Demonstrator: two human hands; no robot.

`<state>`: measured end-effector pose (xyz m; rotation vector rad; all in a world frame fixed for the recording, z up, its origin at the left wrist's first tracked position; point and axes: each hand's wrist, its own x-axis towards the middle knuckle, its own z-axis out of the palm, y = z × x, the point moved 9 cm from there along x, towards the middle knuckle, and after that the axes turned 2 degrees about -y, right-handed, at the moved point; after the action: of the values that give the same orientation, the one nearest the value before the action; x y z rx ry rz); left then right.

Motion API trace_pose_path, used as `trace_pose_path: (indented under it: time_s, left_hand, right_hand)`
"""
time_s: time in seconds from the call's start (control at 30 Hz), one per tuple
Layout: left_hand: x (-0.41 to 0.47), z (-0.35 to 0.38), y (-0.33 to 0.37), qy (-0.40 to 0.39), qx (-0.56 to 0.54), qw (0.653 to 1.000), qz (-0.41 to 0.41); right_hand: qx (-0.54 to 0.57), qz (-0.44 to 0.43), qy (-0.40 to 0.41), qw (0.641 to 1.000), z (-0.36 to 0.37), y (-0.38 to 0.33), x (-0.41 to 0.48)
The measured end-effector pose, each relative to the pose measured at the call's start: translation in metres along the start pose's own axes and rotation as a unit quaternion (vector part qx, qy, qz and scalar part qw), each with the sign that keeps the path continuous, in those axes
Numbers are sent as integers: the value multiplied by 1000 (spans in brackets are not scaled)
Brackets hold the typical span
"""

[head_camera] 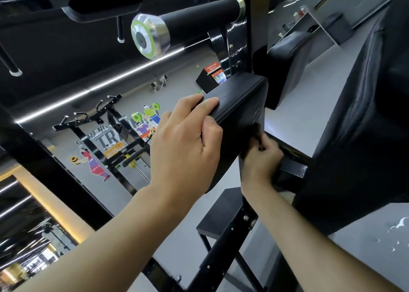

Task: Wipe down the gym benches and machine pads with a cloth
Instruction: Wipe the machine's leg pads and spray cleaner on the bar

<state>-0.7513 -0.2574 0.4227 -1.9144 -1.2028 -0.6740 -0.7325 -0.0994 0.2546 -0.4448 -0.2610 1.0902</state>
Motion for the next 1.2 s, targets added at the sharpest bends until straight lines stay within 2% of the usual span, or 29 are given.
trace_pose_path:
  time_s: [0.1, 0.23, 0.4, 0.57, 0.7, 0.83, 0.9, 1.0, 1.13, 1.2]
  left_hand:
    - [0, 0, 1, -1, 6, 1000, -3]
    - [-1, 0, 0, 0, 5, 1000, -13]
    - [-1, 0, 0, -1, 6, 1000, -17]
    - [-1, 0, 1, 8, 4, 1000, -23]
    - [-2, 0, 0, 7, 0, 1000, -29]
    - [-1, 0, 1, 4, 1, 1000, -30]
    - [-2, -1, 0, 1, 2, 1000, -30]
    - [-2, 0, 0, 3, 4, 1000, -31]
    - [-2, -1, 2, 12, 3, 999, -31]
    - [-3, -1, 0, 11, -1, 999, -34]
  right_hand:
    - [8, 6, -4, 1000, -1, -3, -7]
    - [-33, -57, -21, 998, -7, -17, -33]
    - [-12, -14, 14, 1000, -1, -19, 3]
    - [-38, -58, -17, 997, -6, -29, -27]
    - [18, -13, 3, 1000, 0, -28, -4]
    - [-18, -57, -41, 997, -6, -40, -39]
    - [-26, -72, -16, 997, -6, -48, -31]
    - [24, -27, 14, 999, 0, -45, -4]
    - [-15, -83, -26, 996, -4, -58, -42]
    - [-18, -89, -19, 996, -3, -62, -34]
